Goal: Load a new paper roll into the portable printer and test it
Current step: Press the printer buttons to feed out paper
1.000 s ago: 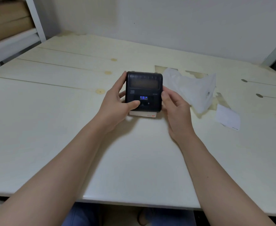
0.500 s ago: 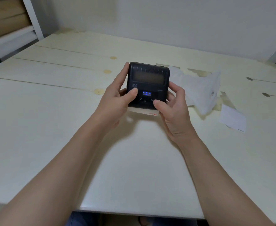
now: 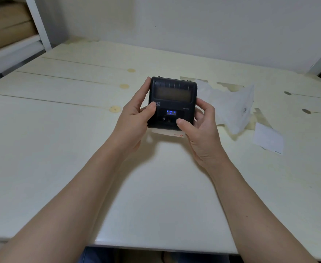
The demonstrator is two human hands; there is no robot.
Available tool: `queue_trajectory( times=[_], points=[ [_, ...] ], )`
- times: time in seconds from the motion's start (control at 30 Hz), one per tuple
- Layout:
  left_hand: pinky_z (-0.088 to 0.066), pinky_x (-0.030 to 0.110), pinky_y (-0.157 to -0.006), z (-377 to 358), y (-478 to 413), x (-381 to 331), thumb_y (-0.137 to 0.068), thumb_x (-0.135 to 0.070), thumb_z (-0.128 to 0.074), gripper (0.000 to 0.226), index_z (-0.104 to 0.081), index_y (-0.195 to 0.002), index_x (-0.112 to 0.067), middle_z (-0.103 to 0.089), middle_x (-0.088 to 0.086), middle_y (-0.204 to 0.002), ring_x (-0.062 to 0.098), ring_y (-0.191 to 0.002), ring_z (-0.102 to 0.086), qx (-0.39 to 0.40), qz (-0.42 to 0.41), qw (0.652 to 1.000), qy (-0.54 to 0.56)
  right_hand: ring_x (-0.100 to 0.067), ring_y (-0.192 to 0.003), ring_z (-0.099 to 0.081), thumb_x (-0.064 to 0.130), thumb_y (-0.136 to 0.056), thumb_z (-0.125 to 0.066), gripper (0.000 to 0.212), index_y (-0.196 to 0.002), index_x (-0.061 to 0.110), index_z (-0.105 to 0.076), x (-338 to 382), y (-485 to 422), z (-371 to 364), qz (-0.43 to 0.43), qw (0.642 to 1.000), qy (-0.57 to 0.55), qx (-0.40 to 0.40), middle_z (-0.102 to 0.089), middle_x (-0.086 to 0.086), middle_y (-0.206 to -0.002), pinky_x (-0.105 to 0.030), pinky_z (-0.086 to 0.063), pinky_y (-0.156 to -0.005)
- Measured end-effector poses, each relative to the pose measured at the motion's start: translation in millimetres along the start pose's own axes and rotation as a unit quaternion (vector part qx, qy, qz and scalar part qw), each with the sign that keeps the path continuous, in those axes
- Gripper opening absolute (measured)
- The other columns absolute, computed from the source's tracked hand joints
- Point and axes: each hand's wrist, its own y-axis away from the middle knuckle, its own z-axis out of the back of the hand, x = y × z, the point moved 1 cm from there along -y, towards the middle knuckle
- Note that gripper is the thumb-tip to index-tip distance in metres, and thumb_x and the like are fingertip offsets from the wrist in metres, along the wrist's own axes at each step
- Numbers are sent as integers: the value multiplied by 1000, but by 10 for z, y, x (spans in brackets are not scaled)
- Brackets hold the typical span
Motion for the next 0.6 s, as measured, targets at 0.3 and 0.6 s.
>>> queue_trajectory(
  times=[0.3, 0.6],
  points=[
    [-39, 49, -112, -3, -7, 19, -104, -3, -39, 58, -28, -154, -28, -67, -39, -105, -5, -105, -65, 1, -1, 1000, -2, -11, -107, -66, 0, -81, -61, 54, -123, 28, -40, -13, -9, 23, -3, 1000, 4, 5, -55, -11, -136, -28, -53, -87],
    [-41, 49, -111, -7, -12, 29, -103, -3, -40, 58, -28, -154, -28, -64, -42, -109, -6, -106, -65, 2, -3, 1000, -1, -14, -109, -65, 5, -78, -63, 56, -123, 30, -41, -37, -26, 44, -16, 1000, 8, 0, -58, -5, -134, -32, -53, -87]
  ],
)
